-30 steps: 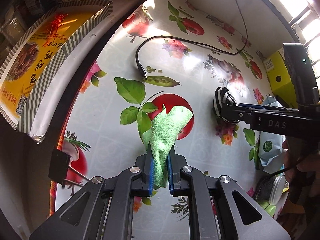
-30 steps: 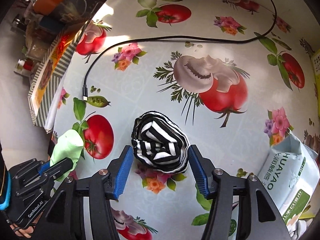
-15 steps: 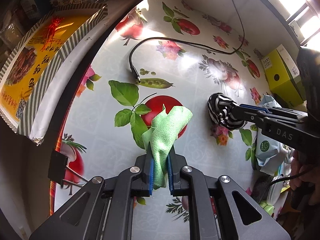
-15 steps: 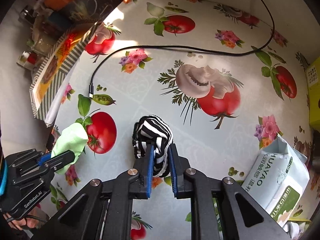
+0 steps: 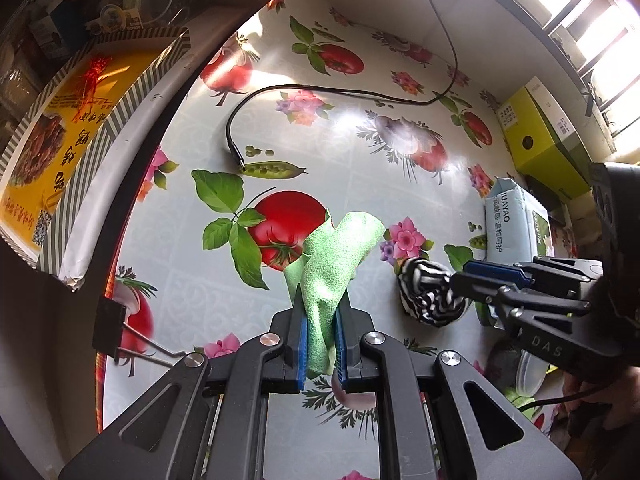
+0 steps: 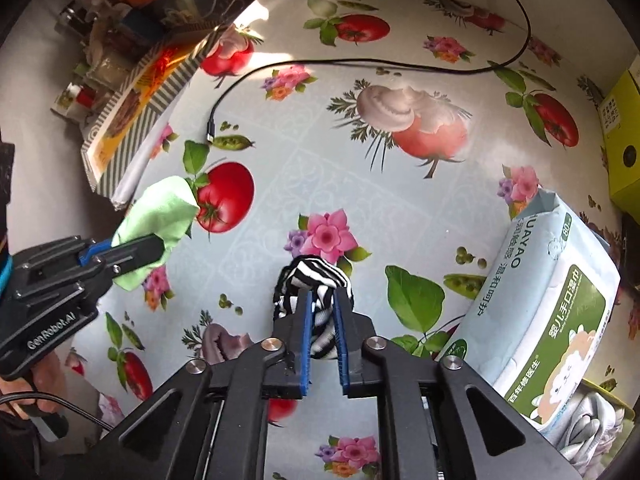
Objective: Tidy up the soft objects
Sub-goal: 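Carry the green cloth and striped sock over the tray with both grippers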
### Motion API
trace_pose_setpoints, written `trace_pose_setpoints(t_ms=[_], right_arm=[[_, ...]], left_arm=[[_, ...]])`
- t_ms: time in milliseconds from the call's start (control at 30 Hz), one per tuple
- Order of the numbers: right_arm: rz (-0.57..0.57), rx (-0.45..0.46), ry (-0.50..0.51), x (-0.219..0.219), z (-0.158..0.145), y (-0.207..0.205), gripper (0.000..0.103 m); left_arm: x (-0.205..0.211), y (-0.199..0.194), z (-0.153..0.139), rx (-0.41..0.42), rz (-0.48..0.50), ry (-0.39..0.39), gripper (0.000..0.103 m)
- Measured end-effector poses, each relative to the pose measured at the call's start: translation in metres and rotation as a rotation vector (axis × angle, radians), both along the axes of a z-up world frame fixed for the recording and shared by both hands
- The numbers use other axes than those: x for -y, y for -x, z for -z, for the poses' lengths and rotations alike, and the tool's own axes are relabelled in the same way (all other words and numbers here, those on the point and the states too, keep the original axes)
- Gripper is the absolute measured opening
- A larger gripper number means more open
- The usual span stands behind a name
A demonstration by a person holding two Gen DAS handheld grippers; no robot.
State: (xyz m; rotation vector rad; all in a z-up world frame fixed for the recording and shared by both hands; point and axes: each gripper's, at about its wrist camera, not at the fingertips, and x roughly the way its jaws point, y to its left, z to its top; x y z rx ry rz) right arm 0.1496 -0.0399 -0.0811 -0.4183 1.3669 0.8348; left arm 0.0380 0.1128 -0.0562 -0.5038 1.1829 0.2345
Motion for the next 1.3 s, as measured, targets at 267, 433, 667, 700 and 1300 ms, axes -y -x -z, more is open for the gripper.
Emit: trace_pose_setpoints(t_ms=[267,433,667,700,1300], right_arm=[[-0.082,-0.001,0.078,-0.014,0.025,0.016,0.046],[-0.07,0.012,0.101,-0.015,0.03,0.013,0.023],[-0.045,0.024,0.022,-0.001,0.003,0.009,0.016],[-0.041,0.027,0.009,0.002,-0.003,0.009,0.016],[0.162,0.058,-0.167,0.105,-0.082,0.042,0.016]], left_arm=[[-0.004,0.008,0.006,-0.013,-0.015,0.015,0.011],[-0.003,0.009,0.008,-0.018,-0.012,0.025,0.011],[0.005,0.002,0.004,-0.008,0.012,0.034,0.011],[0.007,0.001,0.002,-0.003,0.018,0.035,0.011],[0.086,-0.017,-0.04,0.052,0.219,0.036,0.011]])
